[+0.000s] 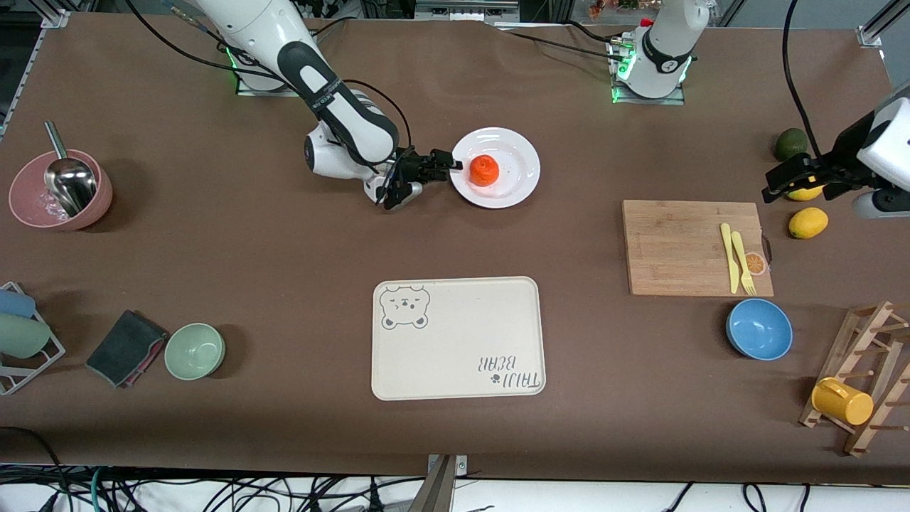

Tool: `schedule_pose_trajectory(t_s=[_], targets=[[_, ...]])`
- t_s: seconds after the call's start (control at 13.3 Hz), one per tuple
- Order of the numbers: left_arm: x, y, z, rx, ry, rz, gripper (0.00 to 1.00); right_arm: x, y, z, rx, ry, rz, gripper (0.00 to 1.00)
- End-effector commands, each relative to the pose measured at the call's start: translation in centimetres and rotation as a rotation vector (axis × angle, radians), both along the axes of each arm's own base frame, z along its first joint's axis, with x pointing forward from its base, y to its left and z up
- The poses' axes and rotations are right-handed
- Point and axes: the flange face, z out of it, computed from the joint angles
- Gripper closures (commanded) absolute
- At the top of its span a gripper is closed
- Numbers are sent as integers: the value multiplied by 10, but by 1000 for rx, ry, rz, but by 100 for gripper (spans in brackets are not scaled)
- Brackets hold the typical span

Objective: Place orange and plate with both arms
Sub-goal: 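Grasp the plate rim with the right gripper while the left gripper retracts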

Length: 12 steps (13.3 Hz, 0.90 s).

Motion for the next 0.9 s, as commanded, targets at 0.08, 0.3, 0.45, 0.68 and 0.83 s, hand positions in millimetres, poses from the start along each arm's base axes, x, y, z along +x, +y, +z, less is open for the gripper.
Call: schedule_pose_trajectory(t_s=[0.08,0.3,0.45,0.68,0.83], targets=[[-7,0,-1,-10,-15,-49,0,-10,25,-11,7,-6,24,51],[-9,1,0,56,-12,-65,0,-13,25,-14,10,-21,43,77],[-10,1,4,58,-20,-66,0,-12,23,-16,13,-35,51,100],[-9,-2,2,61,-15,-147,0,0,22,-7,24,-53,35,100],[-10,2,3,52,-19,-179,0,26,25,9,50,-58,-19,100]])
